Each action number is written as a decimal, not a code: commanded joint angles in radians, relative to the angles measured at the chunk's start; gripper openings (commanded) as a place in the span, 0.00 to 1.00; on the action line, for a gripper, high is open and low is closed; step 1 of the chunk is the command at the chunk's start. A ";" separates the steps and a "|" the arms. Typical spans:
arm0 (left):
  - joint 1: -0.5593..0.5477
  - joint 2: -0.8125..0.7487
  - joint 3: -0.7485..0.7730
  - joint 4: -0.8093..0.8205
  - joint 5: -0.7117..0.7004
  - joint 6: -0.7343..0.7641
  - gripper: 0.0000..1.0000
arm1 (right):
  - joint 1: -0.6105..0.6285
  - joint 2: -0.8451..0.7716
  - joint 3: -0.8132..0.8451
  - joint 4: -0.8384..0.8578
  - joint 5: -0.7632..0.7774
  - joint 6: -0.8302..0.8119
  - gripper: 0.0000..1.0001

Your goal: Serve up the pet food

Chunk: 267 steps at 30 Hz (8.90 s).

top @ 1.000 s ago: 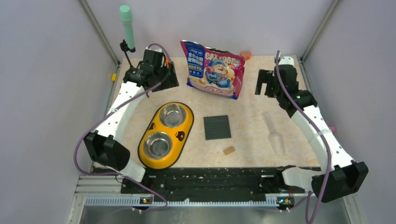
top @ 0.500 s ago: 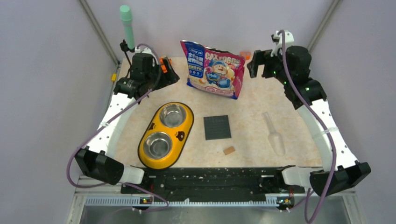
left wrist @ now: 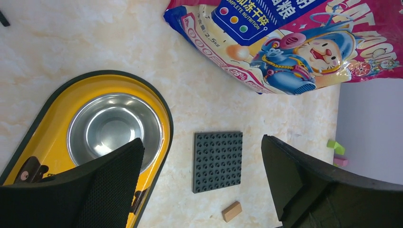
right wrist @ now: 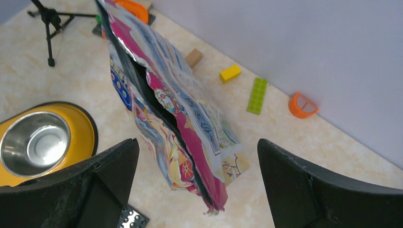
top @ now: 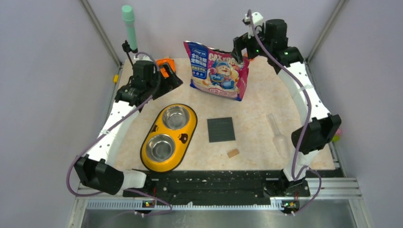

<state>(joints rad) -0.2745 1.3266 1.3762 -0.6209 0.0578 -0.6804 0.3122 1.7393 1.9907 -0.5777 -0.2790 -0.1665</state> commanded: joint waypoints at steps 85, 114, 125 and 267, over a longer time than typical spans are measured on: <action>-0.207 0.608 0.667 0.149 0.264 -0.363 0.68 | 0.142 0.138 0.273 -0.423 0.297 0.256 0.61; -0.157 0.799 1.017 0.184 0.458 -0.226 0.00 | 0.066 0.183 0.451 -0.246 0.592 0.451 0.00; -0.076 0.711 0.953 0.152 0.512 -0.203 0.00 | 0.027 0.121 0.485 -0.072 0.621 0.417 0.00; -0.250 0.649 0.954 0.104 0.427 0.216 0.00 | -0.010 -0.335 -1.246 0.831 0.026 1.316 0.62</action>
<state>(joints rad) -0.5041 2.1632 2.3878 -0.5888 0.4217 -0.4854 0.3664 1.6760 0.7723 0.5423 -0.3313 1.3308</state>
